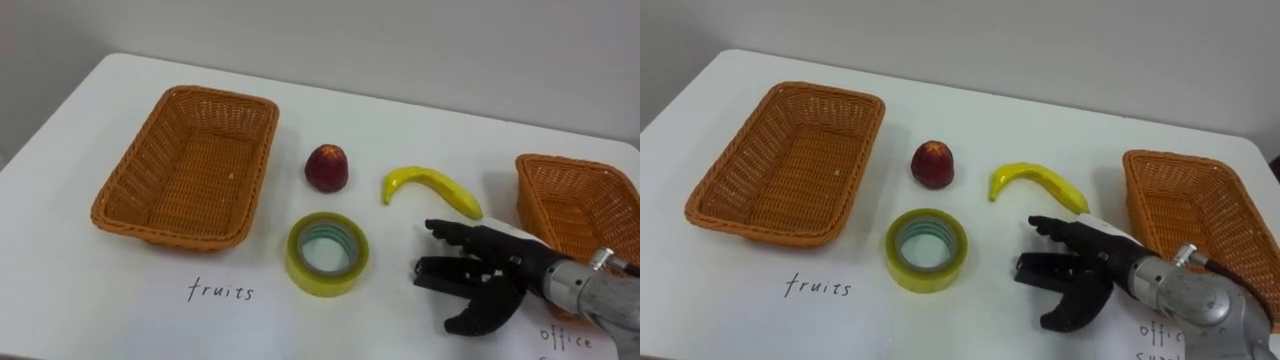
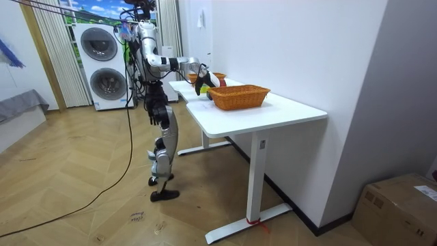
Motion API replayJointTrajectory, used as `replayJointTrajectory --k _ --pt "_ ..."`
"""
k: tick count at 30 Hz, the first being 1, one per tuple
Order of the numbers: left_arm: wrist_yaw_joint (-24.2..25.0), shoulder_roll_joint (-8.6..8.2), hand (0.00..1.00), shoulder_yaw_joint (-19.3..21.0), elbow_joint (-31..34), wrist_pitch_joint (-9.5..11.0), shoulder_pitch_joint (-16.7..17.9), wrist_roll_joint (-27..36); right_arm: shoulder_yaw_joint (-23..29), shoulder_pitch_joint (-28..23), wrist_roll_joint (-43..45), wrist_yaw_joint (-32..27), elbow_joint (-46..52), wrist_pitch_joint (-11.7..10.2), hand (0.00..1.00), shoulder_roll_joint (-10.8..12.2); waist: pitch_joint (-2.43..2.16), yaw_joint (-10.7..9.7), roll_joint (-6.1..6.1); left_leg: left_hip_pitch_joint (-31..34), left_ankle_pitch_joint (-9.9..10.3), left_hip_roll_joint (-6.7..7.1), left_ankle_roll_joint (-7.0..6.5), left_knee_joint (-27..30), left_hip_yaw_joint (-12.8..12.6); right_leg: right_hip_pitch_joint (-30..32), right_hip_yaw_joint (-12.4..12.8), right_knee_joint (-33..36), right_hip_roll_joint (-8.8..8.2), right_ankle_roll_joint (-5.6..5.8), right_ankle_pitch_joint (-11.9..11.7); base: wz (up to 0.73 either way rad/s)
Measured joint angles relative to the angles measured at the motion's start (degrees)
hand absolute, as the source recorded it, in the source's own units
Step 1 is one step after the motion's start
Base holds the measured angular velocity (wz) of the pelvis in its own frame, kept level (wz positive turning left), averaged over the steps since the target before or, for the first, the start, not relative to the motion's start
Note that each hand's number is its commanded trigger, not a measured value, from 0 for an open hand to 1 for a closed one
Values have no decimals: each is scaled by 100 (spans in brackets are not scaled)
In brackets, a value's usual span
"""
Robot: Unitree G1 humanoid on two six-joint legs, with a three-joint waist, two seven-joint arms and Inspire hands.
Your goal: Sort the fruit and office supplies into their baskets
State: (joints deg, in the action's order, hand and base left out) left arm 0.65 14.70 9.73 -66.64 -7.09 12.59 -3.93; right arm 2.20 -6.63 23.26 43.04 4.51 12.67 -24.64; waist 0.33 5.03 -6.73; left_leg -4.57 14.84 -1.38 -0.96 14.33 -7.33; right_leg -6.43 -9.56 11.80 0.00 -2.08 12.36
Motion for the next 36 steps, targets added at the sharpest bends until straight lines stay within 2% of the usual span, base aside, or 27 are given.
replayJointTrajectory --k 8,16,26,36 --pt "5 -4 0 -43 -44 -56 -24 -10 -105 53 409 13 -61 -11 0 16 -7 14 31 -5 1 -9 0 -11 1 12 -7 -5 10 -11 -22 0" --pt "10 -3 0 -26 17 -138 -32 -27 -105 53 457 16 -75 -6 0 19 -28 21 54 -1 1 -11 0 19 1 14 -7 -3 11 -11 -28 0" --pt "-51 -3 0 24 21 -194 -89 -48 -105 180 447 1 -352 -9 0 20 -52 42 16 -12 0 3 -2 24 48 -7 -45 -12 -4 -8 -32 0" --pt "-53 -2 0 23 29 -262 -159 -50 -107 191 471 -4 -390 -1 0 19 -49 67 -57 2 0 14 -3 44 83 -23 -82 -115 -7 -6 -40 1"
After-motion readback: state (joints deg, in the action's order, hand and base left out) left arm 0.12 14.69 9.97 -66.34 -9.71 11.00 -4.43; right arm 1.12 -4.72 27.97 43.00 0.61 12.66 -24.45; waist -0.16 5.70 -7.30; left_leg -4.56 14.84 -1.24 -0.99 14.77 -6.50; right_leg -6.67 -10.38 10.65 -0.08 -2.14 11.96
